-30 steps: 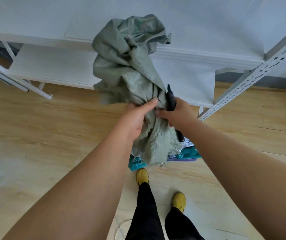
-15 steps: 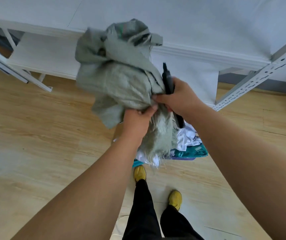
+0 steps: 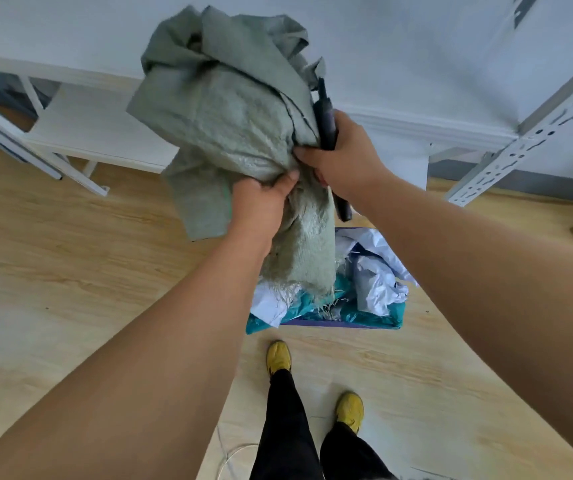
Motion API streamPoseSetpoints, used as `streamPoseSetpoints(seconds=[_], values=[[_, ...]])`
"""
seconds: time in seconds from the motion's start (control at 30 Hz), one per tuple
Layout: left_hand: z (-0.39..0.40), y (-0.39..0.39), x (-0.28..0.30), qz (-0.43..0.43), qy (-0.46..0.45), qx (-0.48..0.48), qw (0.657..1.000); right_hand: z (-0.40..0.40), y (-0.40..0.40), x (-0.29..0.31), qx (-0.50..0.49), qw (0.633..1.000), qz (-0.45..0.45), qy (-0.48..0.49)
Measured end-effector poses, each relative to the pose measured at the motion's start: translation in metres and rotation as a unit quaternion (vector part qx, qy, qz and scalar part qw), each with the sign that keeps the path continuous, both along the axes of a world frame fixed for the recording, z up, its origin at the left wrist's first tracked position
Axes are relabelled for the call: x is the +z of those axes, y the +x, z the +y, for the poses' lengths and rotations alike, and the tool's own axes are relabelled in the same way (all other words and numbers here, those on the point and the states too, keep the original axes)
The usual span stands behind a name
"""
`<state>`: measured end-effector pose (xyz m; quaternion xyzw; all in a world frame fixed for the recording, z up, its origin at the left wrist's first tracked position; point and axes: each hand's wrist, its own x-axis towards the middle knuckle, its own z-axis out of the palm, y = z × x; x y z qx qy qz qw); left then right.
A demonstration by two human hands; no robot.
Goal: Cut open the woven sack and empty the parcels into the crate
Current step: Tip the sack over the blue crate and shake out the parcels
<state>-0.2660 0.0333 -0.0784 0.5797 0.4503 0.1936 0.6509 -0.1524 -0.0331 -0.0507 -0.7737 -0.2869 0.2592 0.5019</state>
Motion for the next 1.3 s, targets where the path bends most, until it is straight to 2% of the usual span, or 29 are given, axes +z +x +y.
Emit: streamPoseSetpoints(seconds=[0.1,0.2,0.33,0.47,0.57,0.67,0.77,0.87,0.93,1.07,1.17,1.3], values=[[-0.002,-0.004,-0.001,0.027,-0.017,-0.02,0.999,-0.003,-0.002,-0.005,0.011,0.999,0.005,-0.039],[0.001,-0.003,0.002,-0.01,0.004,-0.008,1.0,-0.002,-0.003,-0.005,-0.032,0.999,-0.024,-0.004],[0.001,-0.005,0.003,0.002,-0.018,-0.053,0.998,-0.002,-0.002,-0.007,-0.026,0.997,-0.046,-0.055],[0.001,-0.011,0.005,-0.042,-0.02,-0.053,0.997,-0.004,0.004,0.0,-0.053,0.996,-0.058,-0.033],[-0.008,-0.023,-0.006,0.06,0.045,-0.108,0.991,-0.01,0.002,0.001,-0.039,0.996,-0.043,-0.06],[-0.025,-0.034,-0.027,0.157,0.09,-0.196,0.964,-0.012,-0.001,0.007,0.03,0.997,0.032,-0.059],[-0.039,-0.034,-0.036,0.145,0.078,-0.137,0.977,-0.014,-0.008,0.011,0.077,0.991,0.083,-0.075],[-0.043,-0.031,-0.034,0.126,-0.011,-0.013,0.992,-0.017,-0.014,0.01,0.065,0.991,0.103,-0.051],[-0.039,-0.03,-0.032,0.117,-0.053,0.026,0.991,-0.021,-0.016,0.007,0.059,0.993,0.091,-0.044],[-0.025,-0.021,-0.02,0.046,-0.081,0.057,0.994,-0.035,-0.018,-0.003,0.068,0.994,0.051,-0.069],[-0.02,-0.014,-0.013,0.006,-0.101,0.064,0.993,-0.038,-0.02,-0.005,0.057,0.996,0.044,-0.047],[-0.018,-0.014,-0.012,-0.026,-0.114,0.079,0.99,-0.034,-0.022,-0.001,0.055,0.995,0.082,0.002]])
